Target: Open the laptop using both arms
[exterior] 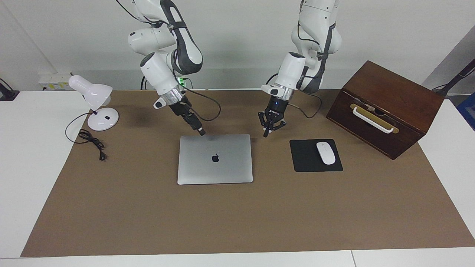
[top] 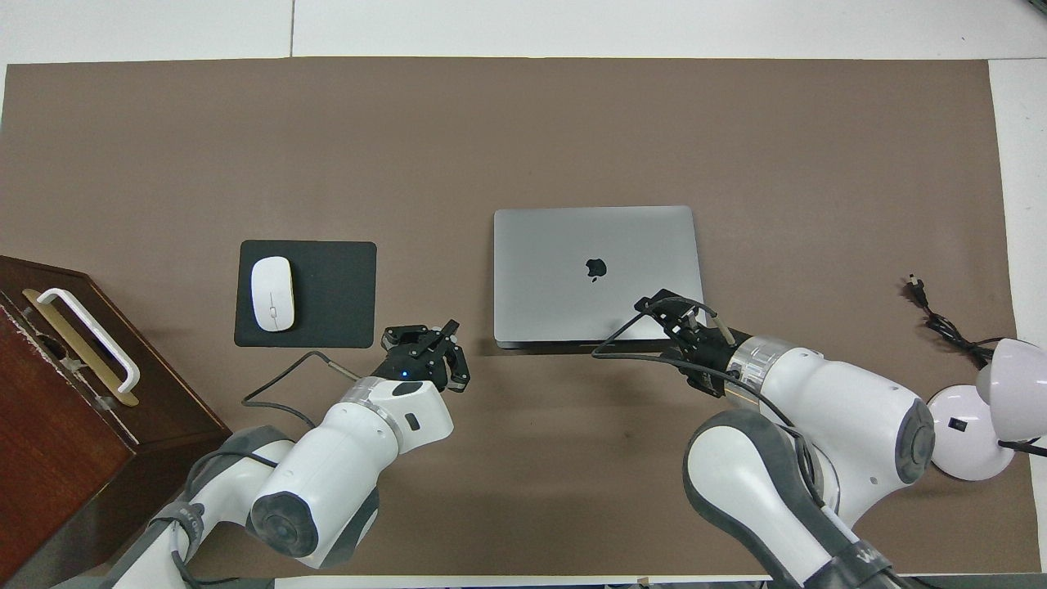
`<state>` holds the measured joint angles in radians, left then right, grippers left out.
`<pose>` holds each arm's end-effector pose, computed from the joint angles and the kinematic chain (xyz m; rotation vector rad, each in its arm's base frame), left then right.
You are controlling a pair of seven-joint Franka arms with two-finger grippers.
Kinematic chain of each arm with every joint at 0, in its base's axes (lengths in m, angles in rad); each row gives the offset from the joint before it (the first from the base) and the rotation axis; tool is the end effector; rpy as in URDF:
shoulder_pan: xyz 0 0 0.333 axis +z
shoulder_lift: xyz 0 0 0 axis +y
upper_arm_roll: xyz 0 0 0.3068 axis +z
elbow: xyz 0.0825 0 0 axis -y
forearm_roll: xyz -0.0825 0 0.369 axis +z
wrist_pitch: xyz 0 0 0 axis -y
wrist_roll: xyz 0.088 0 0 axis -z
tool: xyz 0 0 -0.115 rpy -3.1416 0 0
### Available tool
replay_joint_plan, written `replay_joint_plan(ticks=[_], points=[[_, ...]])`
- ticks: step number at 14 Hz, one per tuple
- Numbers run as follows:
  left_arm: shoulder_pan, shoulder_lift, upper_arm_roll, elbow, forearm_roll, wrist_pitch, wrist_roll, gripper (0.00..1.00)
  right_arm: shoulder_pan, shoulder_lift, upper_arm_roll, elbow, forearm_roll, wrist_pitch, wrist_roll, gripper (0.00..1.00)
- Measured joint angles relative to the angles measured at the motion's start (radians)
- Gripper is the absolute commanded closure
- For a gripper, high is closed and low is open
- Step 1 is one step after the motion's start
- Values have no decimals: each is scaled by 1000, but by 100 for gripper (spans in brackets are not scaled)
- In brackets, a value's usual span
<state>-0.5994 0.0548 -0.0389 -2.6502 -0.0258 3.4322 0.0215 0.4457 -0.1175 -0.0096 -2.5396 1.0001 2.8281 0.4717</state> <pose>0.3810 -0.2789 0.3079 2.6114 -0.8530 0.9942 0.4348 0.1579 0.3386 -2.2718 1.1527 -0.1460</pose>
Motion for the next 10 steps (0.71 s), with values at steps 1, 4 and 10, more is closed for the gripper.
replay_joint_plan(ticks=[1, 4, 10], points=[[-11, 38, 0, 1, 0, 30, -2, 100, 0, 6, 0, 0, 0, 0, 0, 0], [-20, 86, 1, 20, 0, 52, -3, 100, 0, 18, 0, 0, 0, 1, 0, 0], [-41, 130, -1, 88, 1, 52, -3, 100, 0, 25, 0, 0, 0, 1, 0, 0]])
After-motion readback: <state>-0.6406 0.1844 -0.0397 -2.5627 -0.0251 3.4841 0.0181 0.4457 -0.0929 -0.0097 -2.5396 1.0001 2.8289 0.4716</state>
